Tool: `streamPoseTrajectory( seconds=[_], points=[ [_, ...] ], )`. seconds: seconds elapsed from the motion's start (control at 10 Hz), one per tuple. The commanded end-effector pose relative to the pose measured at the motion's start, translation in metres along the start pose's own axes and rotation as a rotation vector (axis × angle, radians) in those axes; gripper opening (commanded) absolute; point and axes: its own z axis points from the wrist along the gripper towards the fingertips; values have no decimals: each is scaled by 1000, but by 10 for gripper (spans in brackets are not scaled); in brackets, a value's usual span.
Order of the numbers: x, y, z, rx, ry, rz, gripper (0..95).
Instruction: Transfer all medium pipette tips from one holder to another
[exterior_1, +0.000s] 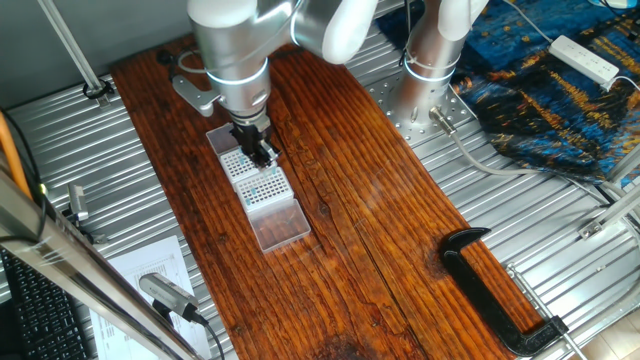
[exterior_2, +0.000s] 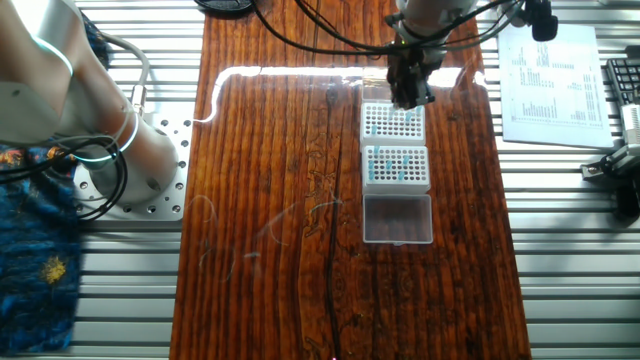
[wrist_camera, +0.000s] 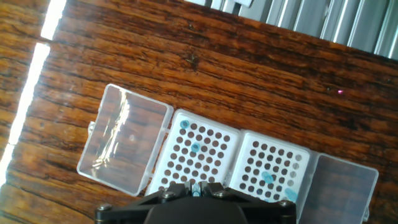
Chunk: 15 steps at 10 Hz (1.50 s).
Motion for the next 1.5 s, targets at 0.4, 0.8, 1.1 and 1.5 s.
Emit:
streamPoseTrajectory(
  seconds=[0.4, 0.8, 1.1, 1.5],
  points=[
    [0, -16, 9, 2, -11, -21, 0],
    [0, -16, 10, 1, -3, -31, 0],
    [-1, -17, 13, -2, -4, -36, 0],
    [-2, -18, 17, -4, -2, -45, 0]
  ],
)
